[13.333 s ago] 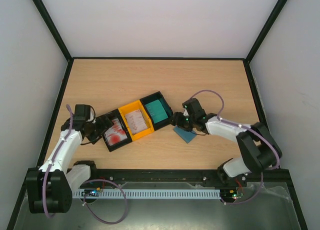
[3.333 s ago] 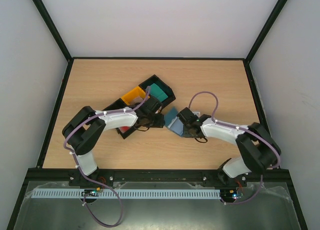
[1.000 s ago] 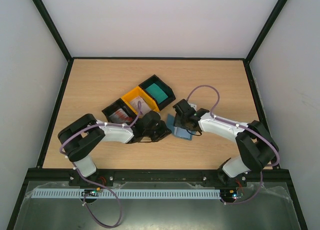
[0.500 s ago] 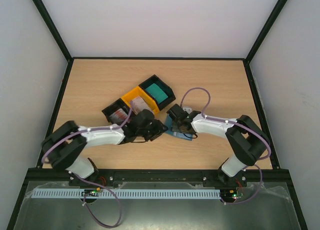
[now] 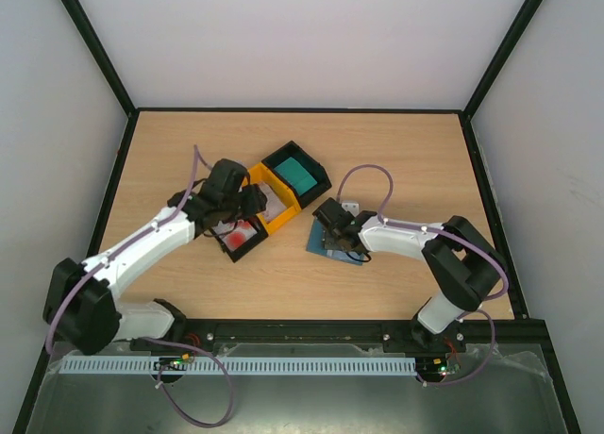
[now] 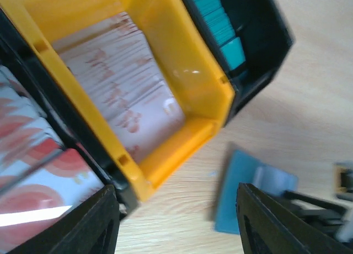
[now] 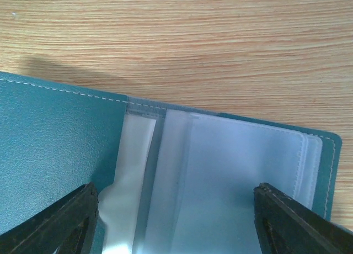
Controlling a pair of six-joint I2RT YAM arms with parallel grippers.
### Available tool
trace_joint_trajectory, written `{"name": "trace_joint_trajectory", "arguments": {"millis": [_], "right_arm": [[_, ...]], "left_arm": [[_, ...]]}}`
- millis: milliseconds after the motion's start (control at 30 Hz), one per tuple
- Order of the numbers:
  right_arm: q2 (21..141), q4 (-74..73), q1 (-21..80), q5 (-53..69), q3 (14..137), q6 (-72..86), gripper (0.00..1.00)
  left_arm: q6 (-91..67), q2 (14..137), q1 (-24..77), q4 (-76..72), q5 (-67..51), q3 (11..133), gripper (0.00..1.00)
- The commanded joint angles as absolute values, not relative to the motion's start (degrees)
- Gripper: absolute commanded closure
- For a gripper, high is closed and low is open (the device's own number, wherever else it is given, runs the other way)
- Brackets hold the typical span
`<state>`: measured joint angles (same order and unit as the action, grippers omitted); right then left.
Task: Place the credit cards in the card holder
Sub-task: Move the storage box to the center of the board.
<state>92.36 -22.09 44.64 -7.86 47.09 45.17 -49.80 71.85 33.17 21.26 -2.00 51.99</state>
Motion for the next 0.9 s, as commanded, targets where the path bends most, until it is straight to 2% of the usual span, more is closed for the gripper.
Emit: {"name": "trace_joint_trajectory", "arguments": {"millis": [0,67,167,367,867], "right_arm": [[96.34,-23.67,44.35,-6.39,43.98,44.75,0.24],[96.5,-23.61,44.36,-6.21,43.78,44.69,0.24],[96.28,-23.73,44.3,-5.98,43.57,44.62,0.24],[96.44,-23.75,44.3,-5.8,43.67,43.81,0.25],[96.08,-23.73,44.26,-6.0,43.34,44.72,0.24]], "left_arm": [[-34.13,78.82,31.14,37.57,2.4,57.64,0.44],[-31.07,81.32,30.55,38.96,3.6,58.48,0.53],[-29.46,82.81,29.76,39.26,4.58,57.98,0.59],[-27.03,86.67,29.53,38.23,4.43,55.76,0.61],[-21.81,94.3,29.57,25.76,-9.44,58.58,0.46]]}}
